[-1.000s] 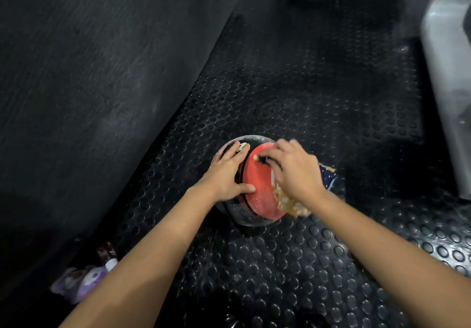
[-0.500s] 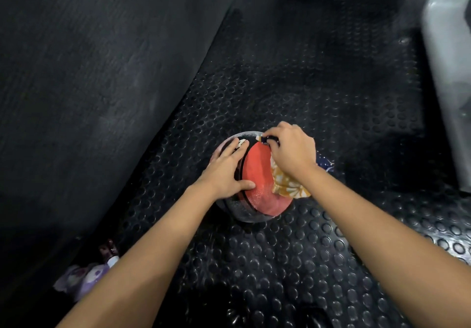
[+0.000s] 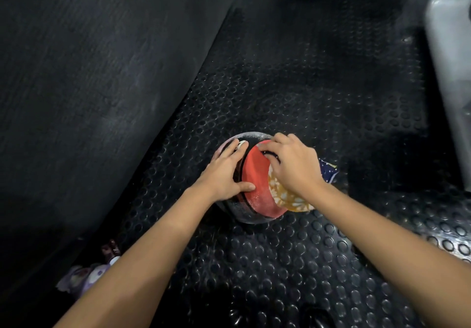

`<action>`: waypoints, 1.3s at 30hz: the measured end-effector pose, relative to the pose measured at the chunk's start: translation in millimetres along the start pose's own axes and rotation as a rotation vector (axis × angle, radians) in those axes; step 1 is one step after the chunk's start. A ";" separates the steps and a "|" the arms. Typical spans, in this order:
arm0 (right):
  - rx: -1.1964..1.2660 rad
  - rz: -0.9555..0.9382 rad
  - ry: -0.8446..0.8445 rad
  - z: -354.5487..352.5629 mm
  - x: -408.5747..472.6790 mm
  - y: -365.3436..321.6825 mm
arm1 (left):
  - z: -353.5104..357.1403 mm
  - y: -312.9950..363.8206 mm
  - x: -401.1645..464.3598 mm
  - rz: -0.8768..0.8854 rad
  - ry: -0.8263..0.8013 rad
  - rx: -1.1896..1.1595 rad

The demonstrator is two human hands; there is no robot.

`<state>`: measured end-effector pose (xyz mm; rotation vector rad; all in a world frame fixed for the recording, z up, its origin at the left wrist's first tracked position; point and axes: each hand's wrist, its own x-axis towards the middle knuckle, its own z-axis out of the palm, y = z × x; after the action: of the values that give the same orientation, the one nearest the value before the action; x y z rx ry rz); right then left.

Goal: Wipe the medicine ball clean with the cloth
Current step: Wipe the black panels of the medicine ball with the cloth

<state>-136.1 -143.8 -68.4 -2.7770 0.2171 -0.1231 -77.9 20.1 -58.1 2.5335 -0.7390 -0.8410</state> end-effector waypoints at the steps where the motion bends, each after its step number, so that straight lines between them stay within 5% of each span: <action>1: 0.002 -0.003 -0.006 0.1 2.7 3.9 | 0.3 -0.2 -0.5 0.002 0.000 0.000; 6: 0.043 0.203 -0.044 0.1 25.5 16.3 | 3.2 3.0 0.9 0.015 0.004 0.014; 10: 0.002 0.015 -0.029 0.3 5.2 -4.8 | 1.4 0.5 0.0 0.005 0.002 0.020; 15: 0.029 0.177 -0.059 -1.3 29.9 11.3 | 5.7 2.9 -0.8 0.009 0.013 0.019; 20: -0.001 0.003 -0.049 -2.9 3.7 -9.9 | 1.4 -2.0 8.7 -0.004 -0.002 0.038; 25: 0.068 0.294 0.001 -0.3 21.4 12.5 | -7.4 0.2 22.8 0.036 -0.047 0.034; 29: 0.018 0.305 -0.002 2.3 15.6 7.4 | -24.2 -1.7 34.9 0.074 -0.060 0.067; 39: 0.170 0.214 0.016 9.4 -38.2 -8.9 | -6.2 8.1 24.2 -0.166 -0.122 0.085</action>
<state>-171.5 -126.0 -76.3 -2.5662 0.4822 -0.1042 -60.3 0.8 -60.1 2.6668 -0.6191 -1.0484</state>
